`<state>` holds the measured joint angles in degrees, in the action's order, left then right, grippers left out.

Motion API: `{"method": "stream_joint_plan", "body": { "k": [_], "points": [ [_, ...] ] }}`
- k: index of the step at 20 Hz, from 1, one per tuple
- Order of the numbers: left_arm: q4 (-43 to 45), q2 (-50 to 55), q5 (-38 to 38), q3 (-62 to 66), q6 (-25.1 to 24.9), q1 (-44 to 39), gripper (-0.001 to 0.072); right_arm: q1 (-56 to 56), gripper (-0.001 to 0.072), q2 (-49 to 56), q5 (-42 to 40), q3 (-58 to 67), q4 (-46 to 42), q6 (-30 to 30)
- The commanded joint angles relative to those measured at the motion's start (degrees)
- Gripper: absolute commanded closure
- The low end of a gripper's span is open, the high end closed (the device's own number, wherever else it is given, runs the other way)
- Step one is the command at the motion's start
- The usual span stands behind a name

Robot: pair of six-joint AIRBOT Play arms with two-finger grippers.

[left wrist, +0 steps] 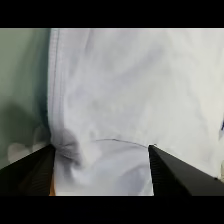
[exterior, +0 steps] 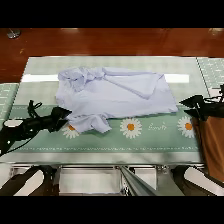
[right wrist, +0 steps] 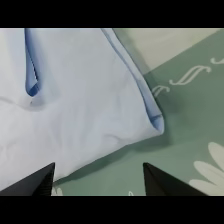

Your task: Fold the shirts.

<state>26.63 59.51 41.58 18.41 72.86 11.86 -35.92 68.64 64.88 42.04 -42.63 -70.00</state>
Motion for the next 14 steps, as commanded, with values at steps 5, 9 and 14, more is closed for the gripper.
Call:
{"method": "stream_joint_plan", "body": {
  "k": [5,9,14],
  "points": [
    [-2.3,3.3,-3.2,3.0,-3.8,-4.4,0.0688,-2.2,0.0085,0.7,-1.7,1.0,-7.4,-3.0],
    [-2.3,3.3,0.9,4.9,-6.4,-4.4,0.0688,-2.0,0.0084,5.8,1.4,0.8,-8.7,-4.6],
    [-2.3,3.3,1.1,5.0,-7.0,-4.4,0.0688,3.6,0.0085,12.0,-2.8,3.2,-2.8,-2.9]
  ]
}}
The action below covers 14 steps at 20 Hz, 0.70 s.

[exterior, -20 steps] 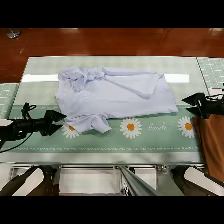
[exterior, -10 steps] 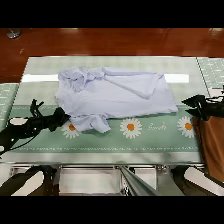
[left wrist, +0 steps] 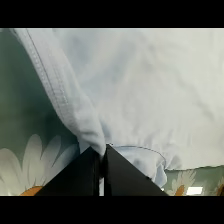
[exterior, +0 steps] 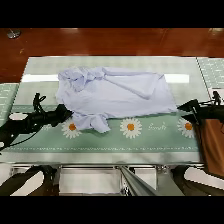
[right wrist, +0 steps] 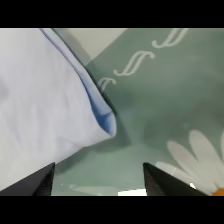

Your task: Fold the shirts.

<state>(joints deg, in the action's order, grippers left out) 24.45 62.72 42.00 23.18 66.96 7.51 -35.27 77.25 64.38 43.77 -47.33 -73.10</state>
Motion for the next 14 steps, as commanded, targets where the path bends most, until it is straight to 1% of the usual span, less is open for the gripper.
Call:
{"method": "stream_joint_plan", "body": {
  "k": [1,6,7,8,9,11,14],
  "points": [
    [-0.1,0.0,0.7,0.3,-1.9,0.0,0.0688,4.1,0.0085,5.4,-2.7,3.2,2.0,-1.3],
    [-0.1,0.0,0.6,0.3,-1.8,0.0,0.0688,10.4,0.0088,14.3,-1.0,12.0,2.2,-6.2],
    [-0.1,0.0,0.6,0.3,-1.8,0.0,0.0688,11.6,0.0145,15.4,-1.0,13.0,2.3,-7.0],
    [-0.1,0.0,0.8,0.4,-1.8,0.0,0.0688,12.7,0.0367,15.9,-0.7,14.2,2.2,-7.0],
    [-0.1,-0.1,1.1,1.0,-1.8,0.0,0.0688,13.7,0.0703,15.9,-0.2,15.6,2.3,-5.0],
    [-0.1,-1.0,2.3,4.0,-1.8,0.3,0.0688,14.9,0.0692,15.8,3.1,21.2,1.8,-4.7],
    [-1.5,-4.6,5.3,15.7,-1.8,2.2,0.0690,15.9,0.0693,13.3,8.7,35.1,1.2,-4.9]
  ]
}}
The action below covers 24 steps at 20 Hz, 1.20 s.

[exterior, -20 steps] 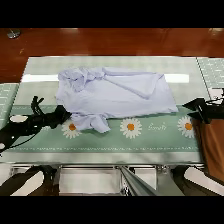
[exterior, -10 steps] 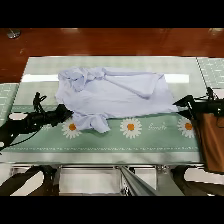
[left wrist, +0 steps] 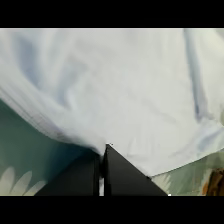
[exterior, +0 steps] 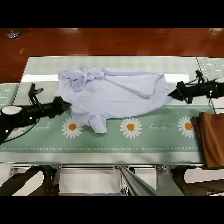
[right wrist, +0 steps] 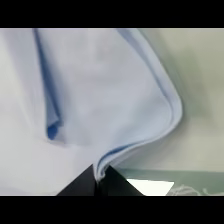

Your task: Fold the shirts.

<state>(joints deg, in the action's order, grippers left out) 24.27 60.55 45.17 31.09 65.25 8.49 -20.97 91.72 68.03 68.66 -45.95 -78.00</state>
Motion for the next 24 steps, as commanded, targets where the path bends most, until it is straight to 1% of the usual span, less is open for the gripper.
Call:
{"method": "stream_joint_plan", "body": {
  "k": [1,3,4,6,9,12,14,17,20,22,24],
  "points": [
    [-1.4,-4.3,1.7,13.4,-0.1,2.0,0.0690,2.0,0.0693,-2.7,5.9,16.4,-1.0,-0.6],
    [-1.0,-6.8,1.6,25.3,-0.1,3.6,0.0690,2.6,0.0692,-5.6,6.5,28.8,-5.9,-5.0],
    [0.8,-7.6,1.7,31.0,-0.1,4.3,0.0690,2.6,0.0692,-7.3,7.0,34.6,-6.2,-5.4],
    [7.8,-9.0,3.1,42.2,0.6,5.2,0.0690,2.6,0.0692,-11.8,6.8,42.7,-6.5,-5.9],
    [23.0,-11.1,9.4,57.3,8.1,5.9,0.0690,2.6,0.0692,-22.0,6.7,46.9,-11.6,-6.6],
    [33.5,-13.9,16.8,68.1,11.1,5.9,0.0690,2.6,0.0692,-32.2,10.5,46.9,-15.7,-7.0],
    [40.4,-16.6,21.4,73.0,12.3,5.9,0.0690,2.6,0.0692,-37.9,12.2,46.9,-17.8,-7.2],
    [46.2,-21.4,29.6,76.3,12.6,5.9,0.0690,2.6,0.0692,-44.1,14.5,46.9,-23.5,-10.4],
    [53.4,-27.9,29.3,76.2,15.3,5.7,0.0690,2.6,0.0692,-48.5,17.8,46.9,-23.8,-11.9],
    [54.3,-31.4,29.2,76.2,16.5,4.7,0.0690,2.6,0.0692,-50.5,19.6,46.9,-23.8,-12.6],
    [54.9,-33.5,30.3,76.2,19.6,0.8,0.0690,2.6,0.0692,-51.2,20.5,46.9,-23.5,-13.4]
  ]
}}
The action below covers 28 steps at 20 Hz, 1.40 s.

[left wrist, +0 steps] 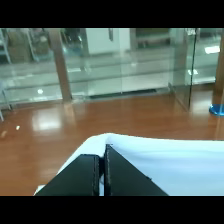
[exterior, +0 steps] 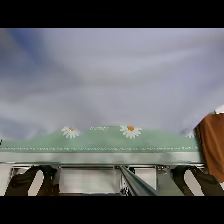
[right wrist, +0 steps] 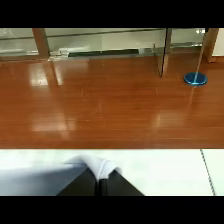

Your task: Fold the shirts.

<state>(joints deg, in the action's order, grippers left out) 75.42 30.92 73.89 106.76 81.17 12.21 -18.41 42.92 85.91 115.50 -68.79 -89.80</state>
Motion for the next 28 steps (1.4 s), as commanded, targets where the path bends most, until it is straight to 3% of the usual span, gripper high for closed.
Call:
{"method": "stream_joint_plan", "body": {
  "k": [1,5,11,14,18,23,25,28],
  "points": [
    [5.7,-4.2,2.9,0.5,4.9,-4.5,0.0690,0.1,0.0692,-2.4,3.3,0.1,-0.8,-1.8],
    [13.7,-3.7,5.3,-4.5,6.2,-7.3,0.0690,0.1,0.0692,-2.4,6.3,-4.9,-0.7,-1.9],
    [3.0,6.5,4.2,-19.8,6.4,-7.4,0.0689,0.1,0.0692,-0.4,4.1,-22.9,-0.1,-0.2],
    [2.5,15.8,-1.6,-25.4,6.5,-7.7,0.0689,0.1,0.0692,4.7,-1.7,-31.2,0.8,2.3],
    [0.8,30.1,-8.6,-26.7,6.7,-9.6,0.0689,0.1,0.0692,18.7,-11.6,-34.7,6.7,7.1],
    [0.3,47.1,-22.1,-26.7,11.4,-12.1,0.0688,0.1,0.0692,40.7,-25.8,-32.9,19.0,12.7],
    [-1.0,52.7,-25.9,-26.7,15.4,-11.8,0.0689,0.4,0.0692,48.0,-27.7,-29.5,22.6,13.2],
    [-7.2,58.6,-33.2,-26.7,16.3,-11.6,0.0688,2.1,0.0692,57.4,-27.2,-22.6,22.7,12.2]
  ]
}}
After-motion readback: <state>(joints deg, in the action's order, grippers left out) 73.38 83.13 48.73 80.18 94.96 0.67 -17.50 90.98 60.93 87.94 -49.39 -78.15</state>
